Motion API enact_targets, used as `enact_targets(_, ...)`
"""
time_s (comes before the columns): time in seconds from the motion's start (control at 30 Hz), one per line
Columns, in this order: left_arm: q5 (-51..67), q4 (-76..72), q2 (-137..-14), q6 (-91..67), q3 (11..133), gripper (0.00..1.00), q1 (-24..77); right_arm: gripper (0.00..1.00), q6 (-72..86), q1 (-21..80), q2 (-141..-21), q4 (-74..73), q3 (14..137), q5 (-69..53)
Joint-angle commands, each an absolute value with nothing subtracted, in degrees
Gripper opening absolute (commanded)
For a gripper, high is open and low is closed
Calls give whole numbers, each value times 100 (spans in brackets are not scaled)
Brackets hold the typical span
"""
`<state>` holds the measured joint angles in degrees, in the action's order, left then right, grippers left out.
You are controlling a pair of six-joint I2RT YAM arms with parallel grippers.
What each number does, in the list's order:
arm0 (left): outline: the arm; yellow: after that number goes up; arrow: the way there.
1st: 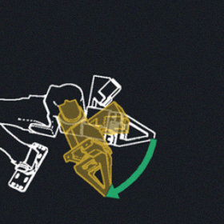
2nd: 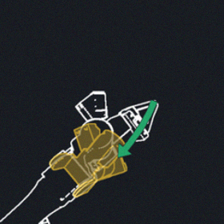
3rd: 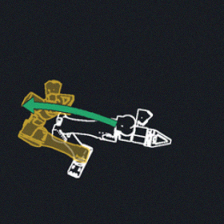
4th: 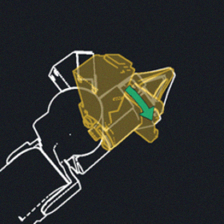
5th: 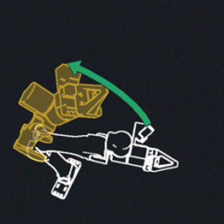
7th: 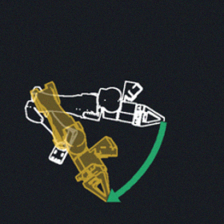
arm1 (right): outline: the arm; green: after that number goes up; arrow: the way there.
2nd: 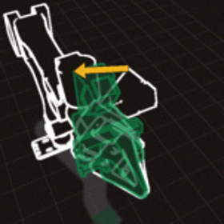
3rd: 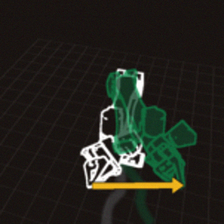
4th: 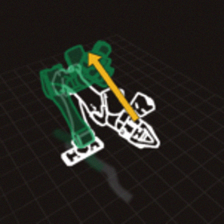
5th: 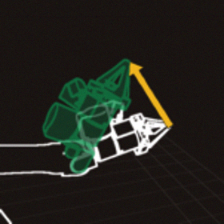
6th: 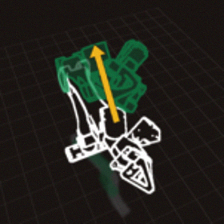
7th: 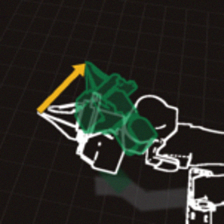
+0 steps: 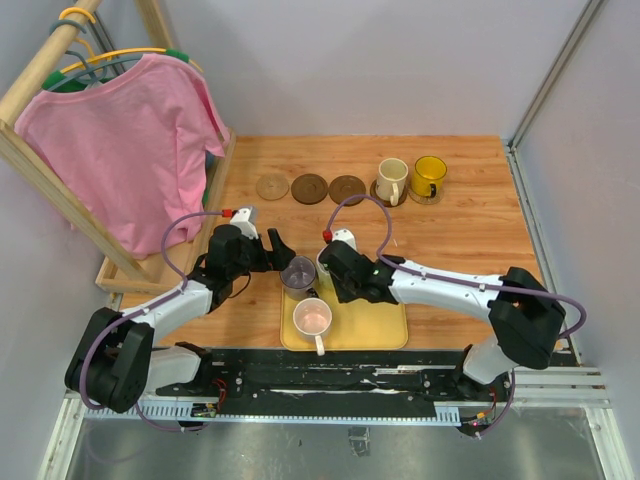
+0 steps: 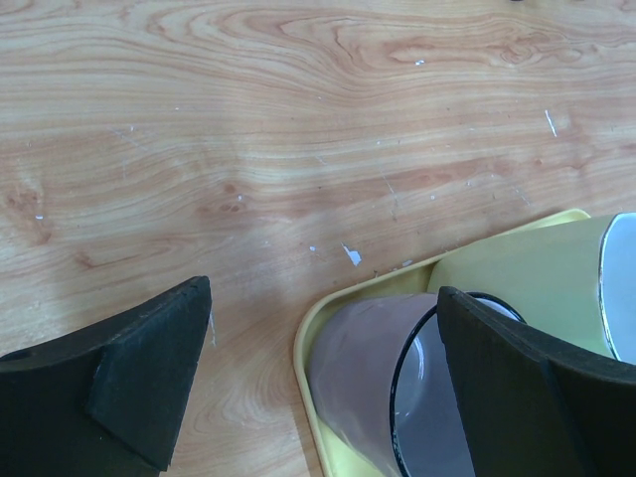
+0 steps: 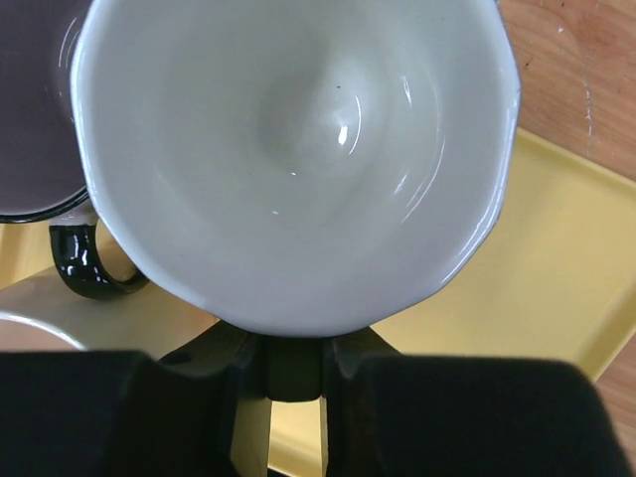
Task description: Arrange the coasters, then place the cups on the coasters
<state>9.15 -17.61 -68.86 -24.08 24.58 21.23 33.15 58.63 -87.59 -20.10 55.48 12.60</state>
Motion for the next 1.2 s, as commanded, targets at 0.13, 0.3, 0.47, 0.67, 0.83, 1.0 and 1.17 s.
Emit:
enact_targets(0.13, 932, -1858, -6793, -2404, 2355, 100, 2162, 1, 3338, 6057, -8858, -1950, 5729, 1448)
enact_targets(0.3, 945, -1862, -6803, -2408, 2403, 100, 2162, 1, 3226, 6130, -8665, -2049, 5868, 1887)
enact_targets(0.47, 945, -1848, -6786, -2408, 2471, 100, 2163, 1, 3163, 6155, -8428, -2114, 6116, 2431)
enact_targets(0.67, 869, -1739, -6729, -2348, 2561, 100, 2162, 1, 2900, 6132, -8382, -2102, 6601, 3410)
enact_targets(0.83, 763, -1733, -6727, -2348, 2584, 100, 2163, 1, 2774, 5793, -8741, -2024, 7200, 3735)
enact_targets(1.0, 688, -1716, -6834, -2312, 2625, 100, 2163, 1, 2758, 5267, -9314, -1797, 7874, 3757)
enact_targets(1.17, 698, -1686, -6966, -2251, 2687, 100, 2162, 1, 2697, 4812, -10185, -1814, 8752, 3797)
